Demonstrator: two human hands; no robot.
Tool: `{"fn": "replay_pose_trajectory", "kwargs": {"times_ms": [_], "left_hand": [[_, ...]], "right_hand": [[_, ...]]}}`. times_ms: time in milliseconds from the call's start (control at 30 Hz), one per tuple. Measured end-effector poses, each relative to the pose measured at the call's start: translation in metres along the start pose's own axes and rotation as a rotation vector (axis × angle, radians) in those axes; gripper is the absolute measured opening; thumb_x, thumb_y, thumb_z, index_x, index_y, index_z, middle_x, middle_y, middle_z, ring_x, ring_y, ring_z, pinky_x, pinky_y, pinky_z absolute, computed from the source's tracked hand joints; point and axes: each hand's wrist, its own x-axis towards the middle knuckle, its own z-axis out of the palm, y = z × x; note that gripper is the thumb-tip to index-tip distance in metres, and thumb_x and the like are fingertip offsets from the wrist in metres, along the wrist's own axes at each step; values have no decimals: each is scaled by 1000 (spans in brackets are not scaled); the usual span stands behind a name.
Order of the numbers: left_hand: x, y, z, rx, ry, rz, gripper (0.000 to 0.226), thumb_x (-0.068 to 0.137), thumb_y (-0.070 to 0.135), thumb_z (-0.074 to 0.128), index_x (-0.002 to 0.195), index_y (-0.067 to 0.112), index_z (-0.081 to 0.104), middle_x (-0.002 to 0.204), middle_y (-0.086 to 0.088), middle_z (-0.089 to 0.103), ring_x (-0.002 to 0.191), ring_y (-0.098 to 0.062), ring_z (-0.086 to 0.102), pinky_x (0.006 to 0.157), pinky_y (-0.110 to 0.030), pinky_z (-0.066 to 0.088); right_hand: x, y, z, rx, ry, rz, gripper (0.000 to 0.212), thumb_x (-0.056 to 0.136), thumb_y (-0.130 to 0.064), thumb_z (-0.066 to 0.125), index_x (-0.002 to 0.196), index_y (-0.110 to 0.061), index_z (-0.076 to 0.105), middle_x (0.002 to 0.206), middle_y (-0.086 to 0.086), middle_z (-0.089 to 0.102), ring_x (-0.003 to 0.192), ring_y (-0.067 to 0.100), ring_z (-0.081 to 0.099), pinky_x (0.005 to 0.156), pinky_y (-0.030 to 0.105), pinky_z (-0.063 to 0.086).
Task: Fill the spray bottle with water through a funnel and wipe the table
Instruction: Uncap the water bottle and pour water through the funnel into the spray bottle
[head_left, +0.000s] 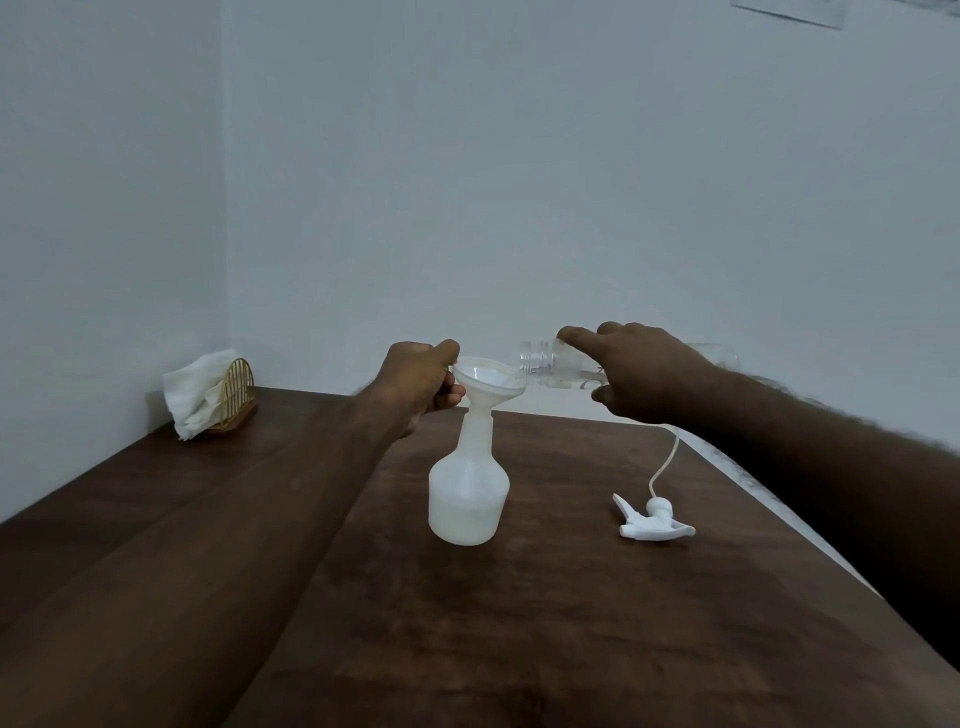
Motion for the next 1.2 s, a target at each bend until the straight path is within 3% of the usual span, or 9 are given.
{"fn": "replay_pose_trajectory", "kwargs": {"times_ms": [1200], "left_hand": [[2,0,0,-8,8,-6,12,86,8,52,75,2,54,61,-9,48,50,-19,53,49,-25,50]], "right_hand": [[11,-7,-18,-257,-5,-62,71,85,-15,61,145,-32,28,121,6,55,106,30,54,92,40,39]]}}
